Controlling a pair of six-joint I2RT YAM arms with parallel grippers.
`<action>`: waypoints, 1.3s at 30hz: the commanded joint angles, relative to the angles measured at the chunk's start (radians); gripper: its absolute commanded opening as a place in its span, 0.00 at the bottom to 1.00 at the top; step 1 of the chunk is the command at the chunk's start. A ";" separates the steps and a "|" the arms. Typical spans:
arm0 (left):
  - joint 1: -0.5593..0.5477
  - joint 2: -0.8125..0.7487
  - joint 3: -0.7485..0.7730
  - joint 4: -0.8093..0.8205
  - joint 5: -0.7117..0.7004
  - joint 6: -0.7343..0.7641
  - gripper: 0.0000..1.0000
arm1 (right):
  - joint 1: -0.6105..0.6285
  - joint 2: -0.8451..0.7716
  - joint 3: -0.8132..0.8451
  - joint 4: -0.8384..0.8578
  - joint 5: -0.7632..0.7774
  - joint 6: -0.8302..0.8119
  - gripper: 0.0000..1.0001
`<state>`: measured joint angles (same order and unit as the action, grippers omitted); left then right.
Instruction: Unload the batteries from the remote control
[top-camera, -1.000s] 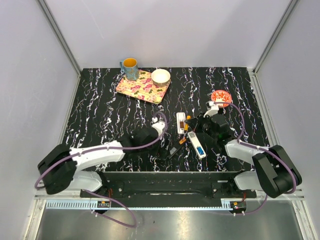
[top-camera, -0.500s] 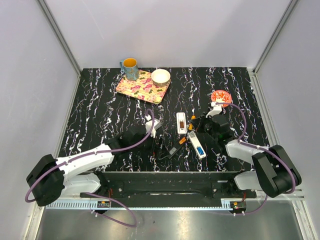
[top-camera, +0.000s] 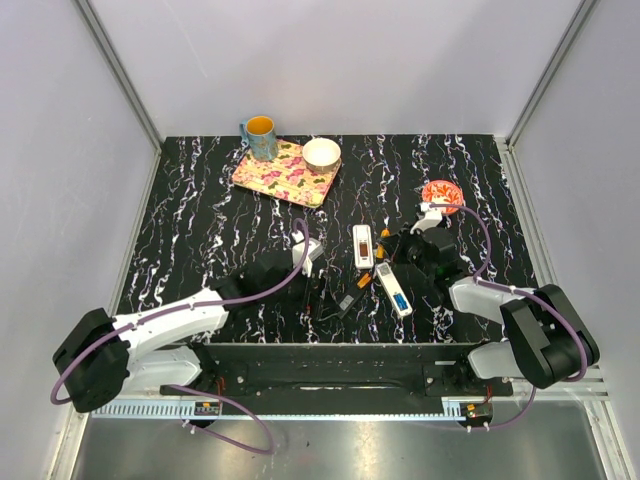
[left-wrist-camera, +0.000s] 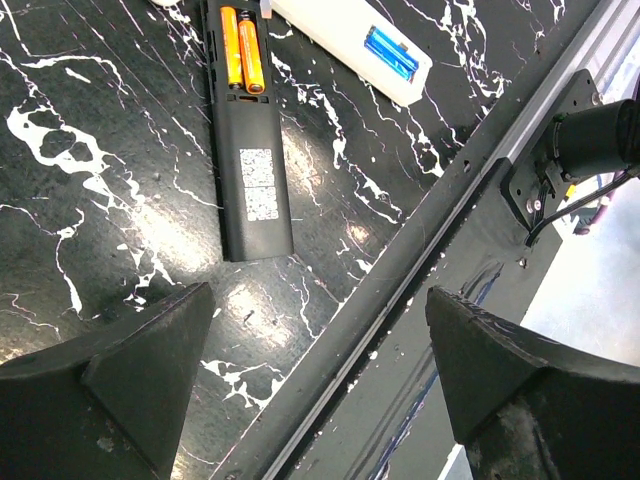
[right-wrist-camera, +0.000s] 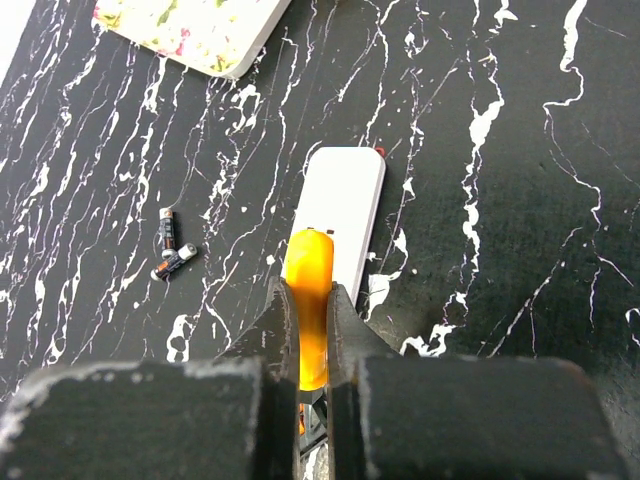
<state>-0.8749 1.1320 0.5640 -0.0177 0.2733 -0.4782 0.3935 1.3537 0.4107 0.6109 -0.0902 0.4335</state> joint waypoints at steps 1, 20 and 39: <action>0.005 0.006 -0.012 0.070 0.033 -0.014 0.92 | -0.007 -0.027 0.022 0.082 -0.034 0.005 0.00; 0.007 0.017 -0.029 0.090 0.040 -0.019 0.92 | -0.005 0.097 0.065 0.105 -0.040 0.008 0.00; 0.019 0.041 -0.032 0.099 0.029 -0.019 0.93 | -0.007 0.091 0.039 0.142 -0.160 0.094 0.00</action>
<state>-0.8654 1.1625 0.5388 0.0250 0.2890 -0.4915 0.3916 1.4433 0.4393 0.6724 -0.1982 0.4839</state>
